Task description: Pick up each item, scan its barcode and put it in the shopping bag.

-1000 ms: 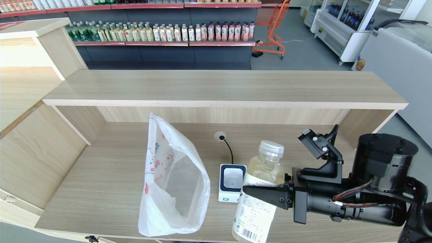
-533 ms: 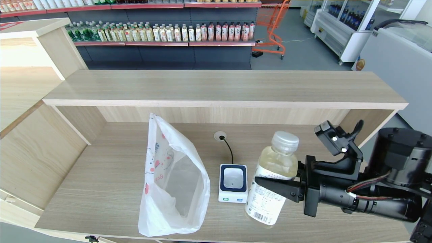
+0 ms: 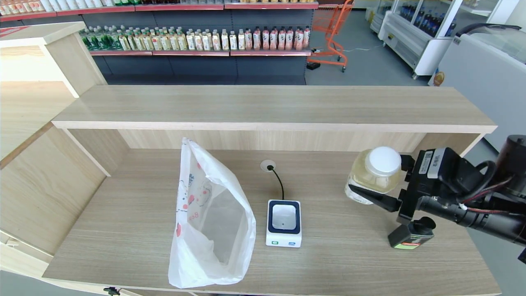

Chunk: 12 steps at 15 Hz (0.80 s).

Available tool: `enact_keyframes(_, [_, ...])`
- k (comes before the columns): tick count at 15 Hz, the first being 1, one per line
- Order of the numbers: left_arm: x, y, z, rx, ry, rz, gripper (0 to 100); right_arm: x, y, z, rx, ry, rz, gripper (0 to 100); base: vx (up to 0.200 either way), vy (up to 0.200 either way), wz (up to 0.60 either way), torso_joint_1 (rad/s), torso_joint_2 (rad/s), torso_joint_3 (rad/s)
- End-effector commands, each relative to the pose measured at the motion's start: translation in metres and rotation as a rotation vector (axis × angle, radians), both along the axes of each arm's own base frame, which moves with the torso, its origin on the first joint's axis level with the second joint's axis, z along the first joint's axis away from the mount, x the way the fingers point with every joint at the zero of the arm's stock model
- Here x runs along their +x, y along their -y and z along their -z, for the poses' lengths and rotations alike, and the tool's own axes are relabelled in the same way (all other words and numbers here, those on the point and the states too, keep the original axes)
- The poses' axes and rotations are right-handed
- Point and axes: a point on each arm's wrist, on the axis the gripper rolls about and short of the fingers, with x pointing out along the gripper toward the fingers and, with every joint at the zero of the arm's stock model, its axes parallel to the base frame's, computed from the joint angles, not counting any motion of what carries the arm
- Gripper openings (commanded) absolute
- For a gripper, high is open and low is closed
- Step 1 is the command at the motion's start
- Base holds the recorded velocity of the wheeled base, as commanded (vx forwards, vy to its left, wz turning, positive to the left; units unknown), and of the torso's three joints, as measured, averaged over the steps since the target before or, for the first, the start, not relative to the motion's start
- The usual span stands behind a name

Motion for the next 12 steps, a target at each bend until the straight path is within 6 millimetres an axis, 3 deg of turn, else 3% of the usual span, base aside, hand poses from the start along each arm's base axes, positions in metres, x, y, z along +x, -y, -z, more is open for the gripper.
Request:
enact_keyframes(1, [0.0, 0.0, 0.0, 0.0, 0.0, -0.001, 100, 0.0006, -0.0135, -0.0154, 0.016, 0.088, -0.049, 0, 0.0, 0.0, 0.0, 0.0, 0.0, 0.0])
enact_keyframes(10, [0.0, 0.0, 0.0, 0.002, 0.0, 0.001, 100, -0.0078, -0.0126, -0.0138, -0.006, 0.117, -0.047, 0, 0.0, 0.0, 0.0, 0.0, 0.0, 0.0])
enact_keyframes(12, [0.0, 0.0, 0.0, -0.005, 0.0, -0.001, 100, -0.0065, -0.0122, -0.0134, -0.002, 0.105, -0.035, 0, 0.0, 0.2, 0.0, 0.005, 0.0, 0.002])
